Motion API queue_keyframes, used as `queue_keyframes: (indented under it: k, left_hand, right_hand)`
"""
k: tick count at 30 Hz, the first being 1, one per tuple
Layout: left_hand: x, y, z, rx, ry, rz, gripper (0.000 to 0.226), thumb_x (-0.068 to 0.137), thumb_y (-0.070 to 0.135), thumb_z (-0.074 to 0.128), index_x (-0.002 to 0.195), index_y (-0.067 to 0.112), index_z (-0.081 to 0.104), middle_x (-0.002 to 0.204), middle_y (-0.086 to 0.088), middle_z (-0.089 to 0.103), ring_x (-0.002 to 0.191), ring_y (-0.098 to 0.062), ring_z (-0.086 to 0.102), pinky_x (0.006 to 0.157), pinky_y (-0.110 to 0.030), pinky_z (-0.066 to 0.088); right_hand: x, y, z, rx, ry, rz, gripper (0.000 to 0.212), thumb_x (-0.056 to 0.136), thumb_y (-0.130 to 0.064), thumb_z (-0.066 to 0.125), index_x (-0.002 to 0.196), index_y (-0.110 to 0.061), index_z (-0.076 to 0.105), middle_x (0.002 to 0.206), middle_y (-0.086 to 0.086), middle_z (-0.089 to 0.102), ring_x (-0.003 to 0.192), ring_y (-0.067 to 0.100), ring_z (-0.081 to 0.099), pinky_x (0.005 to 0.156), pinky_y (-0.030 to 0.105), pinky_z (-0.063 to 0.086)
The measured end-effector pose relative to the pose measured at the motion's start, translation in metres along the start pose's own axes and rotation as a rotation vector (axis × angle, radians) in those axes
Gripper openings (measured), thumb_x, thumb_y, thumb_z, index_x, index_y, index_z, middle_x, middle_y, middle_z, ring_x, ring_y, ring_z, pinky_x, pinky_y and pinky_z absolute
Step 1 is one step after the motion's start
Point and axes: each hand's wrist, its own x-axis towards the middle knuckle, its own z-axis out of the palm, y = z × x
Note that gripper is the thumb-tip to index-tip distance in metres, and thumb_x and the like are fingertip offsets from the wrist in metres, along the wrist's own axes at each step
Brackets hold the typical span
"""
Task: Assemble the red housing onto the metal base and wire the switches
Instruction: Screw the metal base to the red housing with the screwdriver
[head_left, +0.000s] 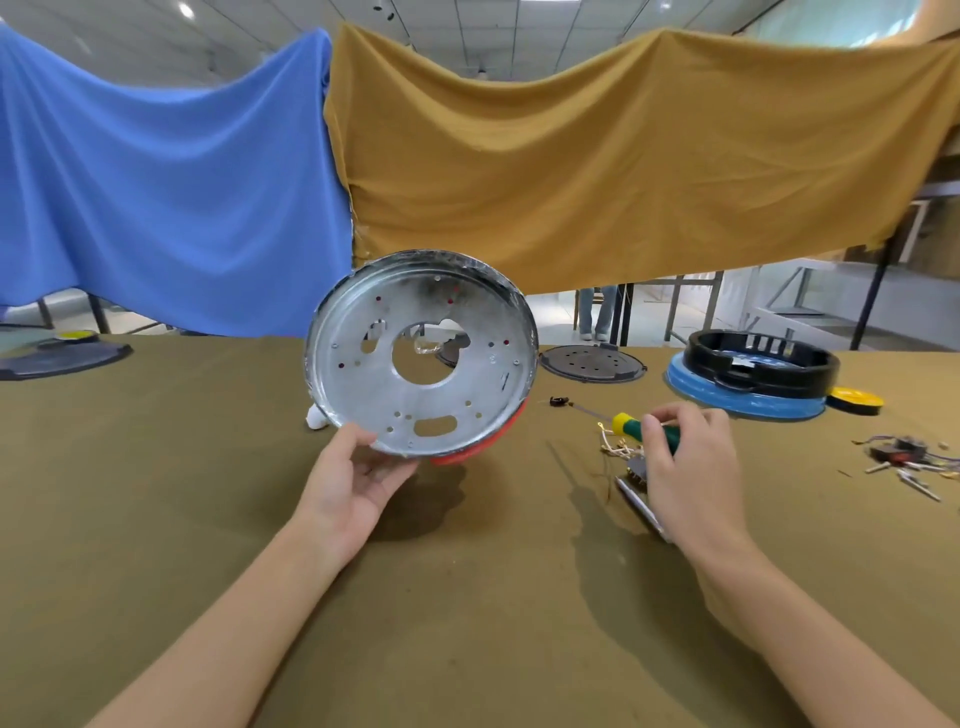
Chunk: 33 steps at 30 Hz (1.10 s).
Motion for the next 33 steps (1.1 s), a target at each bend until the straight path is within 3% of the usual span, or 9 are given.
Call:
queue_keyframes:
  k: [4,8,12,15,19,23,26,30,33]
  left_hand:
    - [-0.002,0.000,0.001,0.048,0.016,-0.018,0.030,0.087,-0.009,0.044,0.106,0.001,0.065,0.101,-0.016,0.076,0.096,-0.031,0.072,0.068,-0.042,0.063]
    - [-0.003,-0.005,0.004,0.179,0.020,-0.012,0.028,0.094,-0.008,0.042,0.113,-0.002,0.062,0.103,-0.016,0.076,0.092,-0.028,0.075,0.065,-0.038,0.062]
    - [-0.001,-0.007,0.000,0.244,-0.017,-0.011,0.029,0.102,-0.003,0.037,0.116,0.007,0.061,0.103,-0.013,0.076,0.089,-0.024,0.076,0.061,-0.037,0.062]
    - [0.001,-0.008,-0.001,0.263,-0.037,-0.022,0.029,0.104,0.000,0.037,0.117,0.013,0.060,0.102,-0.009,0.077,0.091,-0.022,0.075,0.061,-0.036,0.062]
    - [0.002,-0.010,0.001,0.281,-0.034,-0.040,0.026,0.105,0.003,0.040,0.121,0.006,0.059,0.108,-0.015,0.075,0.092,-0.025,0.075,0.062,-0.037,0.062]
    - [0.002,-0.013,-0.001,0.329,0.004,-0.032,0.023,0.104,0.004,0.041,0.116,0.000,0.060,0.104,-0.019,0.075,0.086,-0.024,0.076,0.059,-0.035,0.062]
    - [0.000,-0.015,-0.002,0.431,0.007,0.078,0.024,0.106,0.009,0.041,0.115,0.012,0.062,0.100,-0.007,0.077,0.086,-0.018,0.076,0.059,-0.032,0.061]
    - [-0.002,-0.018,-0.001,0.550,0.020,0.275,0.028,0.107,0.015,0.041,0.107,0.030,0.065,0.100,0.006,0.078,0.088,-0.012,0.075,0.065,-0.034,0.063]
    - [-0.007,-0.019,0.000,0.627,0.019,0.404,0.036,0.107,0.014,0.040,0.105,0.041,0.065,0.106,0.009,0.076,0.093,-0.011,0.074,0.075,-0.036,0.060]
  right_hand:
    - [0.008,0.006,-0.001,0.113,0.001,0.119,0.011,0.101,-0.028,0.050,0.104,-0.021,0.058,0.109,0.004,0.051,0.085,0.009,0.049,0.078,0.032,0.039]
    - [0.017,0.013,-0.005,0.375,0.039,0.373,0.019,0.102,-0.033,0.050,0.109,-0.018,0.059,0.096,0.002,0.058,0.071,0.013,0.052,0.059,0.030,0.045]
    - [0.032,0.025,-0.021,0.516,0.045,0.594,0.025,0.102,-0.033,0.049,0.113,-0.014,0.060,0.090,0.003,0.056,0.073,0.016,0.049,0.064,0.031,0.043]
    - [0.039,0.043,-0.034,0.440,0.040,0.536,0.027,0.103,-0.030,0.047,0.118,-0.011,0.059,0.090,0.001,0.055,0.077,0.015,0.051,0.071,0.035,0.048]
    - [0.039,0.068,-0.044,0.350,0.069,0.516,0.029,0.104,-0.028,0.045,0.125,-0.012,0.057,0.100,0.002,0.058,0.092,0.018,0.055,0.094,0.051,0.051]
    - [0.044,0.088,-0.050,0.344,0.136,0.628,0.032,0.103,-0.029,0.044,0.128,-0.013,0.057,0.111,0.004,0.056,0.104,0.023,0.053,0.099,0.046,0.048]
    - [0.044,0.095,-0.048,0.165,0.142,0.588,0.033,0.104,-0.029,0.043,0.128,-0.012,0.057,0.123,0.011,0.050,0.103,0.021,0.051,0.091,0.036,0.042]
    - [0.033,0.094,-0.042,-0.257,-0.071,0.491,0.029,0.100,-0.024,0.050,0.127,-0.012,0.055,0.129,0.014,0.045,0.120,0.030,0.042,0.103,0.044,0.039]
    - [0.027,0.084,-0.040,-0.394,-0.110,0.397,0.028,0.095,-0.023,0.057,0.122,-0.016,0.054,0.124,0.012,0.045,0.119,0.029,0.040,0.100,0.044,0.037]
